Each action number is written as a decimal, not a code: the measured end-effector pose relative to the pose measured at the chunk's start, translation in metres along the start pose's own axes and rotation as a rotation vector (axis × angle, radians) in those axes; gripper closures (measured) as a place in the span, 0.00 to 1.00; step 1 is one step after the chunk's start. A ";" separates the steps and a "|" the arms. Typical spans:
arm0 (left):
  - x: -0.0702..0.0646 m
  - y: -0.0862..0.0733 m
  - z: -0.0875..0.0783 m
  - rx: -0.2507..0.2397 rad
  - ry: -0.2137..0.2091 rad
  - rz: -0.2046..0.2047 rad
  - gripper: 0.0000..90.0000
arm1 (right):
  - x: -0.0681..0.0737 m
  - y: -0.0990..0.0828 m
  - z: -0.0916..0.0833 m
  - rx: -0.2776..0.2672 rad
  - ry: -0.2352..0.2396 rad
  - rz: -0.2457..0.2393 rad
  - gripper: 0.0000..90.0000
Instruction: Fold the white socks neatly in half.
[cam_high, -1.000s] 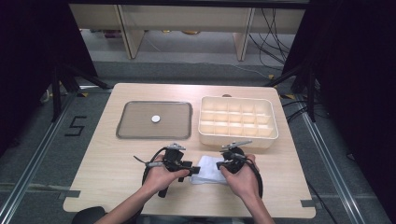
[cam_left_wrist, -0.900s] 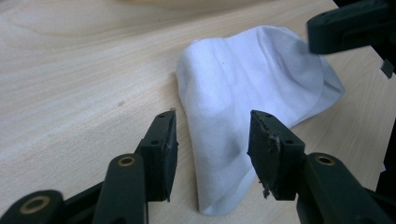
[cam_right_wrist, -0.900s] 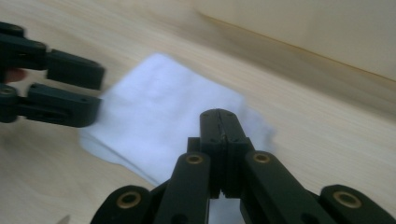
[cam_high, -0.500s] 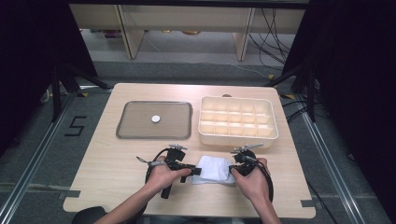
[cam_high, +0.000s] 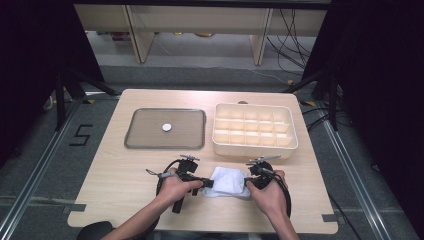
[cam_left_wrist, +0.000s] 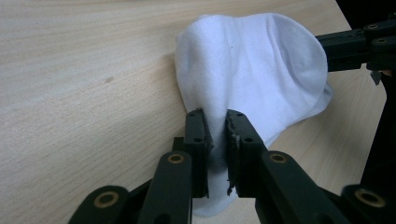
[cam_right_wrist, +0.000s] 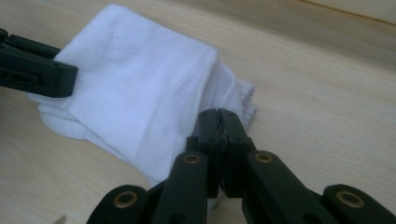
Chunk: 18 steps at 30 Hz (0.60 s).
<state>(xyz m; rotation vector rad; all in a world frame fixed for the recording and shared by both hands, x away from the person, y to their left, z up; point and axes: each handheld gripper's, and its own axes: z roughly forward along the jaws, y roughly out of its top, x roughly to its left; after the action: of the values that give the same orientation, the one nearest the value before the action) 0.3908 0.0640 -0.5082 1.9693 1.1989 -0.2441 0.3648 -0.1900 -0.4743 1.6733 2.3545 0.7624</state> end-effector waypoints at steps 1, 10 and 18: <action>0.000 0.000 -0.001 -0.002 -0.002 0.002 0.89 | -0.001 -0.001 0.000 -0.002 0.028 -0.008 0.99; -0.007 0.003 -0.013 -0.024 -0.008 0.028 0.89 | 0.000 -0.001 0.001 -0.001 0.029 -0.038 0.98; -0.007 0.004 -0.015 -0.023 -0.012 0.037 0.89 | 0.009 0.008 -0.023 -0.125 0.057 -0.037 1.00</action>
<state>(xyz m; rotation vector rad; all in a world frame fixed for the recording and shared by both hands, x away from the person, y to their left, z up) 0.3865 0.0688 -0.4924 1.9651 1.1522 -0.2219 0.3589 -0.1871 -0.4495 1.5732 2.3149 0.9410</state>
